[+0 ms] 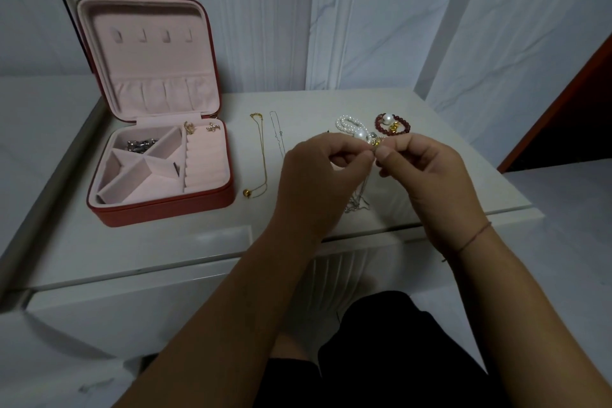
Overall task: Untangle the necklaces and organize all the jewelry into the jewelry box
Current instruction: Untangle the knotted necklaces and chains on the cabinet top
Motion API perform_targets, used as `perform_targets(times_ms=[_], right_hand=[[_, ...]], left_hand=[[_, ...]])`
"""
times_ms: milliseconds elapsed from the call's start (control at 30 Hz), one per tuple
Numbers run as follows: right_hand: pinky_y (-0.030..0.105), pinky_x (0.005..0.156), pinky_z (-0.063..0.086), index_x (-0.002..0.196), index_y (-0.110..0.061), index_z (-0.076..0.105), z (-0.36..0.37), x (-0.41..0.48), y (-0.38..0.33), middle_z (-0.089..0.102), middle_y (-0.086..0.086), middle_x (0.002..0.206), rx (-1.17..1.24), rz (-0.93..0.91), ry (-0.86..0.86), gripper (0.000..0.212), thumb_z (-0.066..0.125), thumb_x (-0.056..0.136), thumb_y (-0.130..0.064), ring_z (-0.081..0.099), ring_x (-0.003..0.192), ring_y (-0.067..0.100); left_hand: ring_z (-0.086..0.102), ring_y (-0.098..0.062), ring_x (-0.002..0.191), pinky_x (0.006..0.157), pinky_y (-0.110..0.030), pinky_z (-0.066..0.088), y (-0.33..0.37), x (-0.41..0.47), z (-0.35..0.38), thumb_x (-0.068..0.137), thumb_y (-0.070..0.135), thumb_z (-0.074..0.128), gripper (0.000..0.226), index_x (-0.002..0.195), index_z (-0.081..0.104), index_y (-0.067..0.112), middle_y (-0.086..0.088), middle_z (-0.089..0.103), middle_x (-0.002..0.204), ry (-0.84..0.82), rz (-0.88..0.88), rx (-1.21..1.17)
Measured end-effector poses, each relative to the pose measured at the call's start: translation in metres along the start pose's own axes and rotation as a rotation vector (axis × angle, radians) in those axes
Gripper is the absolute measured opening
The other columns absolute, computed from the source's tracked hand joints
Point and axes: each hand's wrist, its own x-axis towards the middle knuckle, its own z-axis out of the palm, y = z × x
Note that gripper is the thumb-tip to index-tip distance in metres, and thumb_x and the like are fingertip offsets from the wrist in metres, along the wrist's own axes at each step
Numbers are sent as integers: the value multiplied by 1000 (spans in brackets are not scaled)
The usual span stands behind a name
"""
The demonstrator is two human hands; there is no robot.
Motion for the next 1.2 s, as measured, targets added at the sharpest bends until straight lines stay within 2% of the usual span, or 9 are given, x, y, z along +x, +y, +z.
perform_targets(times_ms=[133,233,433,533,600,700,867,1033,1200], right_hand=[[35,71,50,84,-12,67,-2,-1,-4,58,33,85,-79,-32,-19,8,62,90,-11,52,70,26],[42,73,50,84,-12,66,-3,-1,-2,61,24,82,-160,-63,-34,9,61,91,-11,55,75,35],[20,69,41,87,-13,59,-7,2,3,58,0,82,-478,-172,-21,10,53,95,-16,53,78,14],[22,67,41,84,-14,58,-11,2,4,57,-2,77,-394,-130,18,12,53,95,-16,51,72,12],[29,69,45,83,-14,60,-8,0,4,58,1,77,-338,-106,-12,12,55,94,-16,53,73,18],[36,73,50,83,-17,63,-2,-1,2,64,8,81,-257,-104,-29,10,60,92,-14,58,78,28],[19,64,47,80,-22,65,2,-2,-5,61,-3,70,-134,-108,-11,19,66,86,-4,51,64,10],[15,64,49,81,-20,67,1,-2,-7,61,-6,68,-109,-105,21,16,69,83,-4,52,64,6],[15,64,48,80,-19,68,-1,-2,-8,61,-11,65,-98,-90,31,17,68,84,-3,52,63,4]], left_hand=[[55,-4,66,63,-14,46,1,0,0,80,16,64,9,84,72,13,11,60,69,-6,33,51],[53,-7,64,59,-13,44,2,0,-1,81,12,65,4,80,69,13,7,59,66,-79,-47,18],[47,-4,59,57,-17,42,3,2,-2,92,10,53,22,71,61,12,-2,55,64,-195,-202,-93],[40,-12,61,62,-26,40,2,3,-5,96,10,46,30,68,52,8,-8,44,64,-206,-319,-217],[39,-14,63,65,-30,39,2,2,-5,97,11,44,28,71,53,5,-11,43,67,-216,-352,-268],[39,-9,57,56,-20,37,3,2,-4,97,12,44,34,64,51,12,-3,44,60,-227,-321,-235],[50,-8,66,62,-24,44,-2,3,0,94,10,51,17,83,63,12,-4,59,72,-202,-259,-177],[48,2,55,54,-10,39,0,2,2,91,9,56,12,82,61,14,8,53,63,-177,-193,-126],[49,-2,63,58,-11,40,1,1,2,86,12,59,9,79,59,16,8,54,67,-141,-59,-51]])
